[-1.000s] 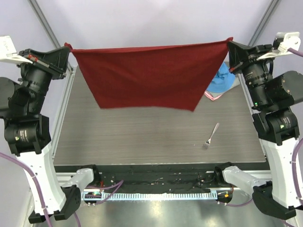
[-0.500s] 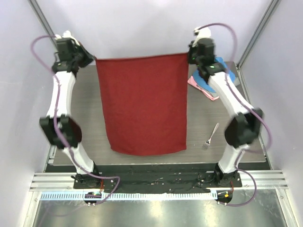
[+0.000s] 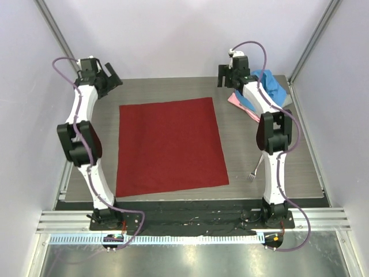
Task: Fold the napkin, place the utensils inside, and roll it up
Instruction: Flatten the napkin out, then fold the napkin
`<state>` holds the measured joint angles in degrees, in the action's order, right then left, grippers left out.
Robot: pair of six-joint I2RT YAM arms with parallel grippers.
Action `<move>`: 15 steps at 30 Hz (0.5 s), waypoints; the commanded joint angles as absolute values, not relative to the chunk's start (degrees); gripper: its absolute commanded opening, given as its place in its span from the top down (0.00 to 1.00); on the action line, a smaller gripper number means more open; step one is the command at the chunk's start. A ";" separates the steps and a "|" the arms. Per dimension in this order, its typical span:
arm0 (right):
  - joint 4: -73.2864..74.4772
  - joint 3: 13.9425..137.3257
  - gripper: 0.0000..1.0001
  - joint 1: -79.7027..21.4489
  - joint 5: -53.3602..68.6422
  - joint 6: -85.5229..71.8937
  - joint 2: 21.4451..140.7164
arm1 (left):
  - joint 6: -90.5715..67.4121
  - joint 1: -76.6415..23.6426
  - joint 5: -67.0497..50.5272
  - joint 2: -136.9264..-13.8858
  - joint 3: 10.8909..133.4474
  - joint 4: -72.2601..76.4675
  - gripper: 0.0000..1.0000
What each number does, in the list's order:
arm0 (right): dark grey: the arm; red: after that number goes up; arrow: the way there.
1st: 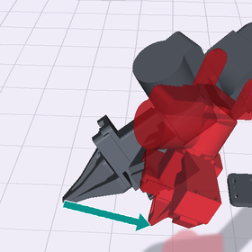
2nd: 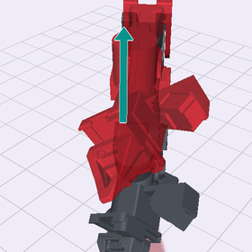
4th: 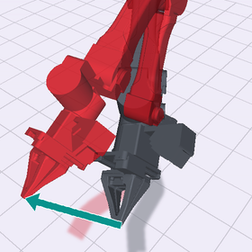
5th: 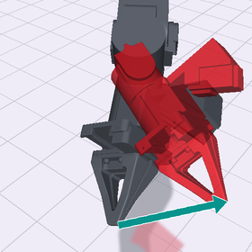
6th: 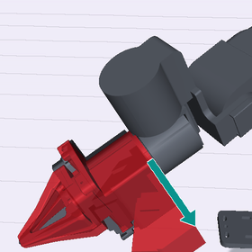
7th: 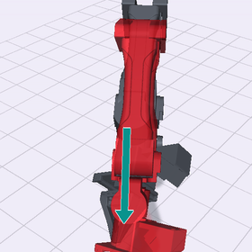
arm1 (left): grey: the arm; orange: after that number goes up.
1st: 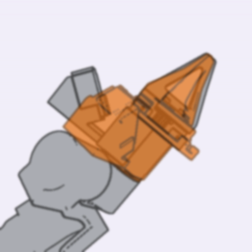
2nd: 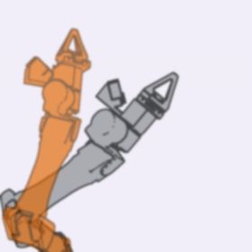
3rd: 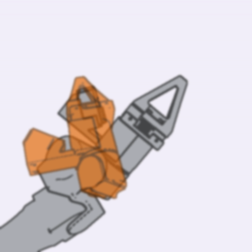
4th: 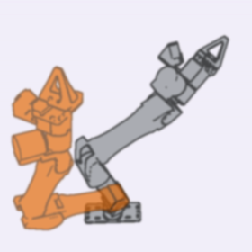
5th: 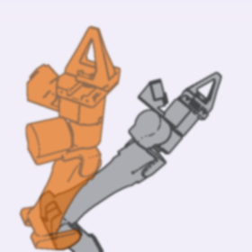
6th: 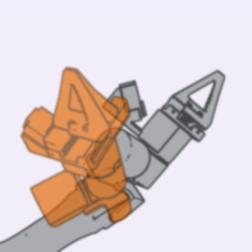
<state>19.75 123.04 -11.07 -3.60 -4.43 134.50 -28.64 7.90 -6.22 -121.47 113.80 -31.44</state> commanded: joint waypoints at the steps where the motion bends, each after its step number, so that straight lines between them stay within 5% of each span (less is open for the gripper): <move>1: 15.29 112.08 0.14 -11.95 2.19 -9.30 118.93 | -32.16 7.91 -2.90 -107.08 102.86 -21.64 0.04; 10: 17.13 88.17 0.15 -11.87 0.44 -16.79 100.39 | -29.27 2.56 -0.37 -98.45 88.96 -19.60 0.05; 15: 19.94 79.64 0.15 -9.24 -6.33 -20.47 92.65 | -27.94 -10.53 5.00 -91.50 77.98 -16.00 0.06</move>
